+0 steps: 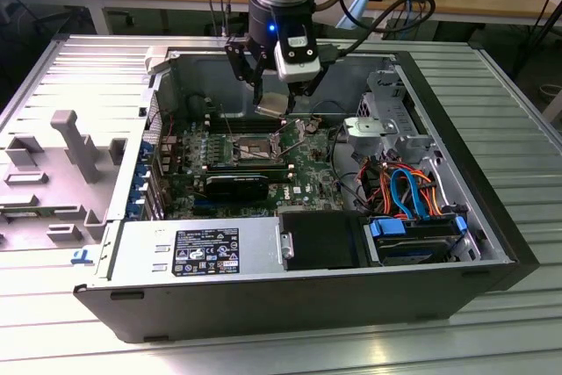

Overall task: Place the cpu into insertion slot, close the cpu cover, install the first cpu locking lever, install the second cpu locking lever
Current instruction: 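Place the cpu into insertion slot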

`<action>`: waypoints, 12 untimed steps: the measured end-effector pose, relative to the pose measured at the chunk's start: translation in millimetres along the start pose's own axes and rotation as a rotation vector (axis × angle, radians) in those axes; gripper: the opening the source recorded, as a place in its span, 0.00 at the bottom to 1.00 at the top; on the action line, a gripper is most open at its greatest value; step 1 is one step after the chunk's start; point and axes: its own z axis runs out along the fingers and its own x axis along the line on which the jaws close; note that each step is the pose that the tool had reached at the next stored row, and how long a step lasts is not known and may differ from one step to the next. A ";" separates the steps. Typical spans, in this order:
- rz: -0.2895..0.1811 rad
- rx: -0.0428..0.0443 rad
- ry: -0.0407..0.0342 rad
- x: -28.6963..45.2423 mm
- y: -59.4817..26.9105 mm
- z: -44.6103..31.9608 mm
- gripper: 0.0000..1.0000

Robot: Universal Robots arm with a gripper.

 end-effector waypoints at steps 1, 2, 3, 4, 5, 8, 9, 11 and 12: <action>0.001 0.0000 -0.0001 0.0 0.0 0.1 0.54; 0.004 -0.0001 -0.0004 0.0 0.0 0.1 0.54; 0.006 -0.0001 -0.0006 0.0 0.0 0.2 0.54; 0.009 -0.0001 -0.0008 0.0 0.0 0.3 0.54; 0.011 -0.0002 -0.0010 0.0 0.0 0.4 0.54; 0.016 -0.0003 -0.0014 0.0 0.0 0.5 0.54; 0.017 -0.0004 -0.0015 0.0 0.0 0.6 0.54; 0.021 -0.0004 -0.0018 0.0 -0.1 0.7 0.54; 0.022 -0.0004 -0.0020 0.0 -0.1 0.8 0.54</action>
